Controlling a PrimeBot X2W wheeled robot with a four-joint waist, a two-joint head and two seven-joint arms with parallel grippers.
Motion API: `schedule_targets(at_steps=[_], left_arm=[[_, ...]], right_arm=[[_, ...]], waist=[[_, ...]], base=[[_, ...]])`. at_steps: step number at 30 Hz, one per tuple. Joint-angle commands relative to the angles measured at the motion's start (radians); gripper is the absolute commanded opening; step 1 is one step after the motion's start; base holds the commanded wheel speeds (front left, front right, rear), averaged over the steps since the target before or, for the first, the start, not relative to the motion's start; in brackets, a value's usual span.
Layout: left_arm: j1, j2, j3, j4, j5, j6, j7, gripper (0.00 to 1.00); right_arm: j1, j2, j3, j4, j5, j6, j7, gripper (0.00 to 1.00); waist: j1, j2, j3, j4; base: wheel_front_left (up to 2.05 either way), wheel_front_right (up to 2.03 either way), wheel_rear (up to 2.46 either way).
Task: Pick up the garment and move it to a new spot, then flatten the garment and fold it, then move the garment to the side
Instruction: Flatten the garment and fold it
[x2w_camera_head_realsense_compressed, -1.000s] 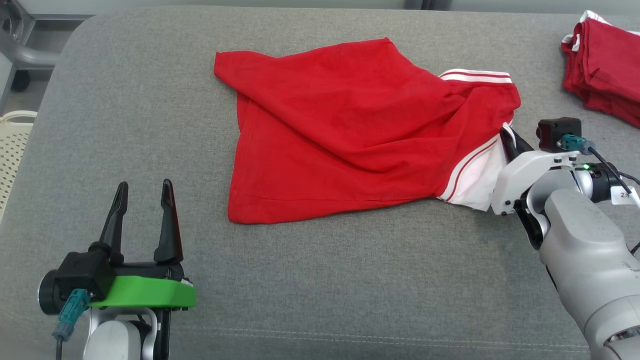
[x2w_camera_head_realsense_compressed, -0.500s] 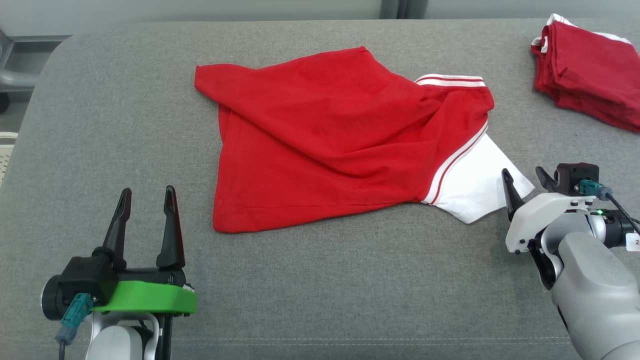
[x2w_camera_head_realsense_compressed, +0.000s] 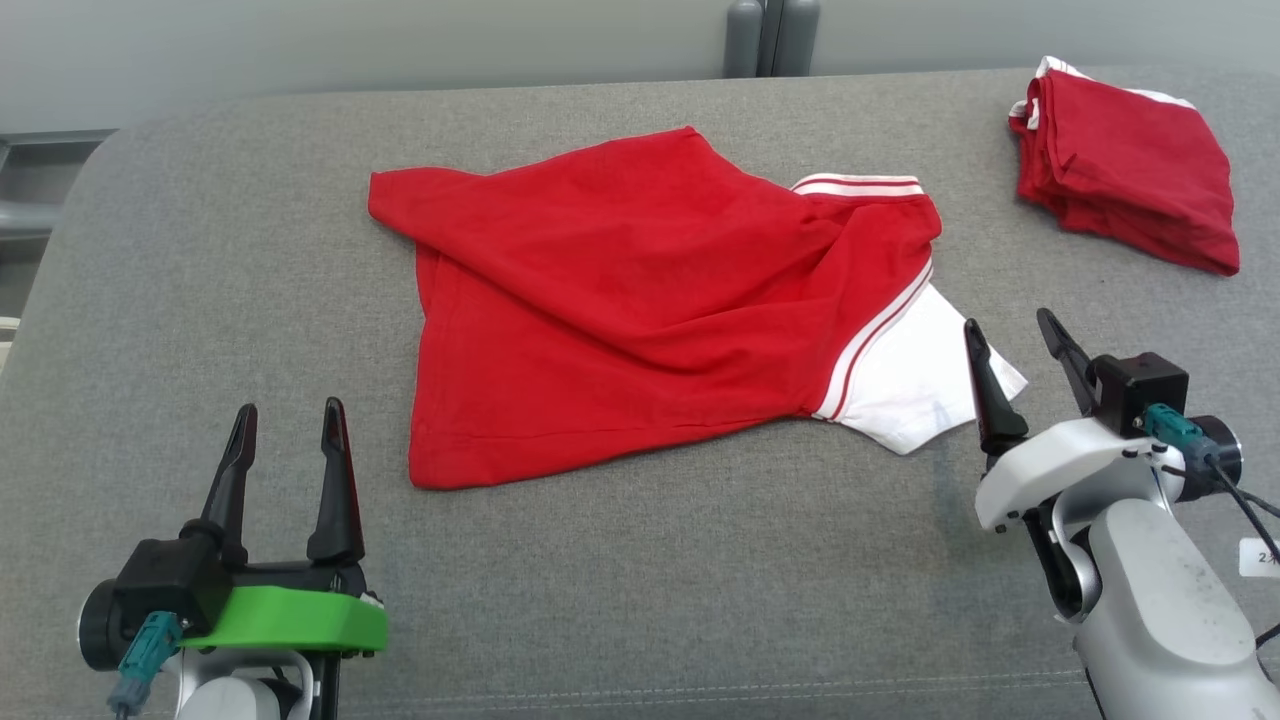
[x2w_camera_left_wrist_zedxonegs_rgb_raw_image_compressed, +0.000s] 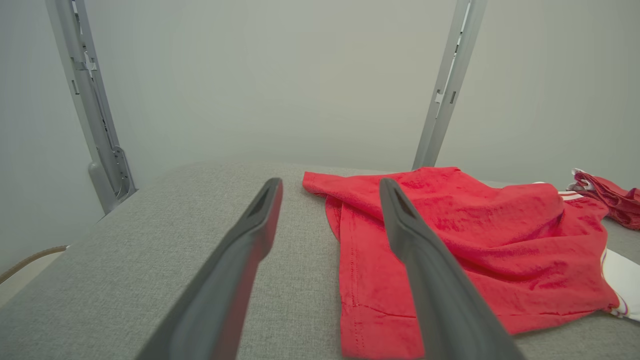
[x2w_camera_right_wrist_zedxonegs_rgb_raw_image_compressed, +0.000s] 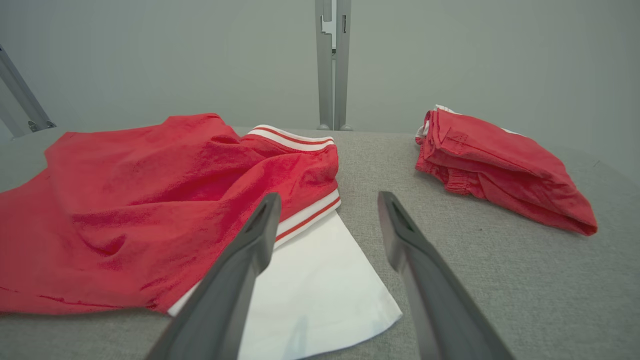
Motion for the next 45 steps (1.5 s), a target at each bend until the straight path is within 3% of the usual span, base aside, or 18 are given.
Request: schedule_targets(at_steps=[1, 11, 26, 45], left_arm=[[0.015, 0.000, 0.004, -0.003, -0.008, 0.004, -0.004, 1.00], [0.061, 0.000, 0.020, -0.007, 0.010, 0.014, -0.004, 1.00], [0.172, 0.004, 0.054, -0.013, 0.047, 0.043, -0.004, 1.00], [0.231, 0.043, 0.062, -0.024, 0.094, 0.061, -0.004, 1.00]], right_arm=[[0.024, 0.006, -0.003, -0.014, -0.009, -0.001, -0.004, 1.00], [0.159, 0.052, -0.042, -0.170, -0.033, -0.001, -0.004, 1.00], [0.325, 0.092, -0.096, -0.304, -0.055, -0.001, -0.004, 1.00], [0.391, 0.109, -0.097, -0.353, -0.045, -0.001, -0.004, 1.00]], waist=[[0.0000, 0.0000, -0.006, -0.003], [0.0000, 0.0000, -0.049, -0.006], [0.0000, 0.0000, -0.135, -0.042], [0.0000, 0.0000, -0.165, -0.045]], base=[[0.00, 0.00, 0.00], [0.00, 0.00, 0.00], [0.00, 0.00, 0.00], [0.00, 0.00, 0.00]])
